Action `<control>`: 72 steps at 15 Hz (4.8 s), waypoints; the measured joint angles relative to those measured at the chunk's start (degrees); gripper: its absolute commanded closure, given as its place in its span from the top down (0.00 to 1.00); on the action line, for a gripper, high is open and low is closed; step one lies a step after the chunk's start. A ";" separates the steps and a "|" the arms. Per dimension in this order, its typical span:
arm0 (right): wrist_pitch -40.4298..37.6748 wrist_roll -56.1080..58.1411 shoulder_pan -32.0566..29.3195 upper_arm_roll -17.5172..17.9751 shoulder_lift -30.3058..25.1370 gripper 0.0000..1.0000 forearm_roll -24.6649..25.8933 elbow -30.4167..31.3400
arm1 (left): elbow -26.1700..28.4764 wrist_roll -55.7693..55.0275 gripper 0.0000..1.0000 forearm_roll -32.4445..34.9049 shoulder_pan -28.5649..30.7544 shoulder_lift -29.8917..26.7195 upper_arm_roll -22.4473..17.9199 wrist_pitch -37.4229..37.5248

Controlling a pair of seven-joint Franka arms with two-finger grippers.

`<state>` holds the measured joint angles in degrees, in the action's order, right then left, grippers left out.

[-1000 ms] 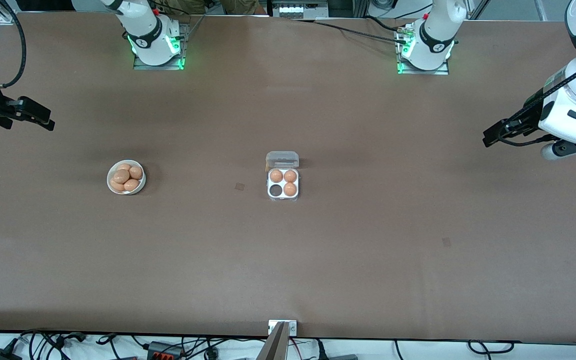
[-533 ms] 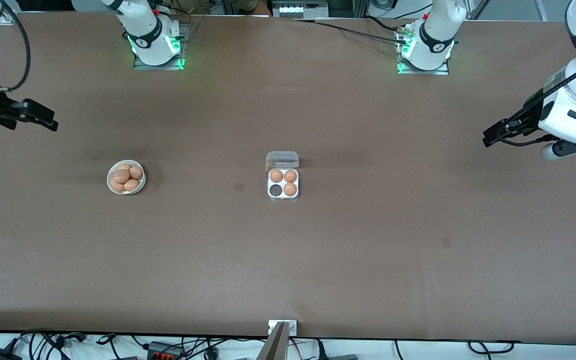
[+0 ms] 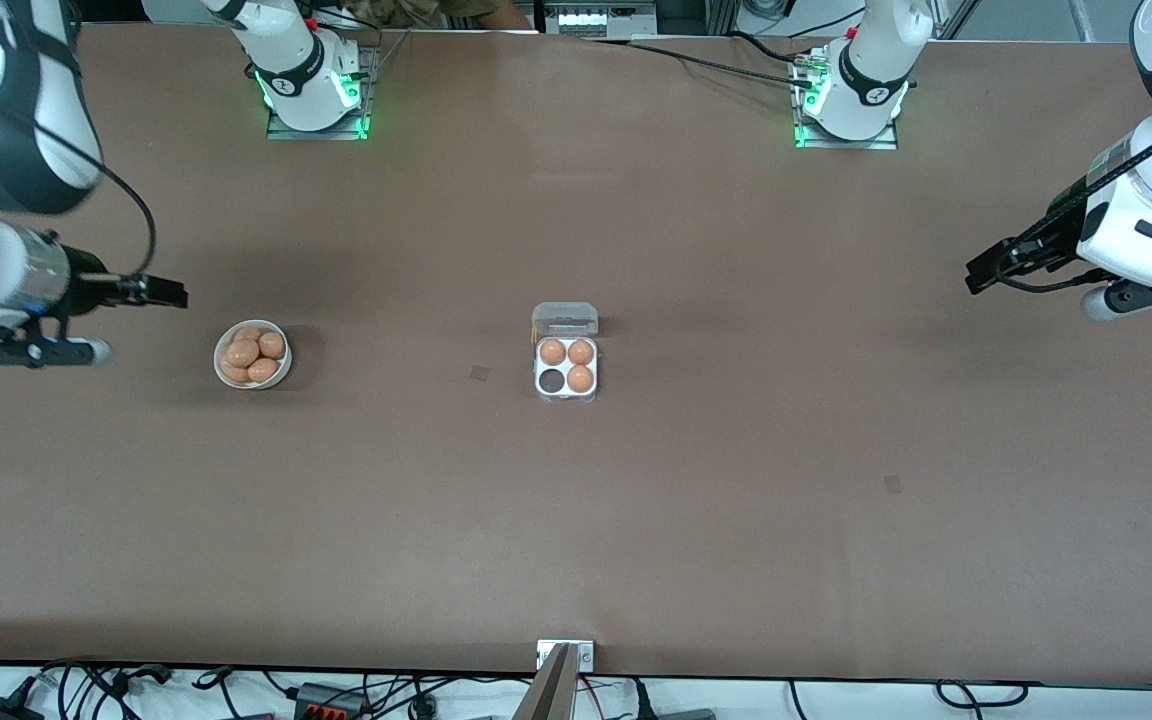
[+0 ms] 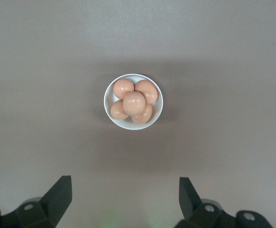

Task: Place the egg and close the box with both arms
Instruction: 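Move the right gripper toward the white bowl of eggs, then lower the right gripper into the bowl and grasp one brown egg, then lift the egg and carry it over the empty box slot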

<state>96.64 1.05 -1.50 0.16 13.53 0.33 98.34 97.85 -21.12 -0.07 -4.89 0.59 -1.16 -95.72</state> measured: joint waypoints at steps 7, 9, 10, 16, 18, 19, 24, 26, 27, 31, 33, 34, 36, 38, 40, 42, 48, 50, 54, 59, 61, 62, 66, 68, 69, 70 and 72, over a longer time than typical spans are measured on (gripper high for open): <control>6.72 -0.13 0.35 0.02 11.68 1.00 -0.35 -0.65 | 0.00 0.00 1.00 0.00 0.00 0.00 0.00 0.00; 6.80 -0.20 0.30 -0.03 14.13 1.00 -1.43 -1.90 | 0.00 0.01 1.00 0.00 0.00 0.00 0.00 0.00; 6.80 -0.24 0.24 -0.11 15.19 1.00 -1.77 -2.45 | 0.00 0.01 1.00 0.00 0.00 0.00 0.00 0.00; 6.46 -0.26 -0.87 -0.44 19.88 1.00 -3.52 -2.94 | 0.00 0.01 1.00 0.00 0.00 0.00 0.00 0.00; 6.61 -0.26 -1.04 -0.45 20.94 1.00 -3.54 -3.01 | 0.00 0.01 1.00 0.00 0.00 0.00 0.00 0.00; 6.65 -0.26 -1.05 -0.44 21.20 0.99 -3.57 -3.14 | 0.00 0.01 1.00 0.00 0.00 0.00 0.00 0.00; 6.80 -0.27 -1.05 -0.45 21.42 0.84 -4.12 -3.30 | 0.00 0.01 1.00 0.00 0.00 0.00 0.00 0.00; 6.80 -0.27 -1.05 -0.44 21.48 0.78 -4.96 -3.29 | 0.00 0.01 1.00 0.00 0.00 0.00 0.00 0.00; 6.80 -0.28 -1.05 -0.44 21.54 0.78 -5.06 -3.29 | 0.00 0.01 1.00 0.00 0.00 0.00 0.00 0.00; 6.81 -0.28 -1.05 -0.44 21.80 0.75 -5.12 -3.29 | 0.00 0.01 1.00 0.00 0.00 0.00 0.00 0.00; 6.85 -0.28 -1.06 -0.44 21.90 0.72 -5.12 -3.30 | 0.00 0.01 1.00 0.00 0.00 0.00 0.00 0.00; 6.86 -0.28 -1.08 -0.44 21.94 0.70 -5.12 -3.30 | 0.00 0.01 1.00 0.00 0.00 0.00 0.00 0.00; 6.95 -0.28 -1.11 -0.44 22.01 0.59 -5.12 -3.30 | 0.00 0.01 1.00 0.00 0.00 0.00 0.00 0.00; 7.12 -0.26 -1.14 -0.45 22.01 0.44 -5.12 -3.30 | 0.00 0.01 1.00 0.00 0.00 0.00 0.00 0.00; 7.19 -0.26 -1.21 -0.45 22.07 0.29 -5.13 -3.30 | 0.00 0.01 1.00 0.00 0.00 0.00 0.00 0.00; 7.21 -0.24 -1.21 -0.44 22.08 0.16 -5.15 -3.35 | 0.00 0.01 1.00 0.00 0.00 0.00 0.00 0.00; 7.03 1.34 -1.21 -0.44 22.06 0.06 -5.13 -4.72 | 0.00 0.18 0.94 0.00 0.03 0.05 -0.04 0.00; 5.07 2.75 -1.20 -0.40 21.84 0.06 -5.13 -7.53 | 0.00 0.40 0.71 0.00 0.03 0.11 -0.09 0.00; -3.17 4.29 -0.35 0.92 20.69 0.01 -5.25 -18.75 | 0.00 0.49 0.32 0.00 0.03 0.12 -0.13 0.00; 1.97 3.48 8.61 3.84 20.35 0.00 -5.45 -23.53 | -0.04 0.50 0.08 0.00 0.16 0.12 -0.18 0.02; 7.01 1.62 13.62 3.88 20.93 0.00 -5.44 -23.53 | -0.12 0.50 0.01 0.00 0.17 0.12 -0.18 0.32; 9.26 0.46 15.70 3.90 21.28 0.00 -5.43 -23.53 | -0.18 0.50 0.01 0.00 0.17 0.12 -0.18 0.44; 15.97 -7.06 21.39 3.87 23.16 0.00 -5.43 -23.54 | -0.24 0.51 0.01 0.00 0.17 0.12 -0.19 0.51; 19.24 -11.73 23.68 3.86 24.54 0.00 -5.43 -23.53 | -0.26 0.51 0.01 0.00 0.18 0.12 -0.19 0.55; 20.57 -13.96 24.80 3.87 25.15 0.00 -5.43 -23.53 | -0.26 0.51 0.01 0.00 0.18 0.12 -0.20 0.57; 21.69 -15.95 25.99 3.86 25.68 0.00 -5.43 -23.54 | -0.26 0.51 0.01 0.00 0.19 0.12 -0.21 0.59; 23.49 -19.01 28.51 3.82 26.68 0.00 -5.42 -23.54 | -0.27 0.51 0.01 0.00 0.19 0.12 -0.21 0.63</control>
<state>120.13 -17.97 27.01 3.98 40.21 -5.09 74.80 97.58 -20.62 -0.07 -4.71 0.71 -1.37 -95.09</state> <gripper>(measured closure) 0.529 0.987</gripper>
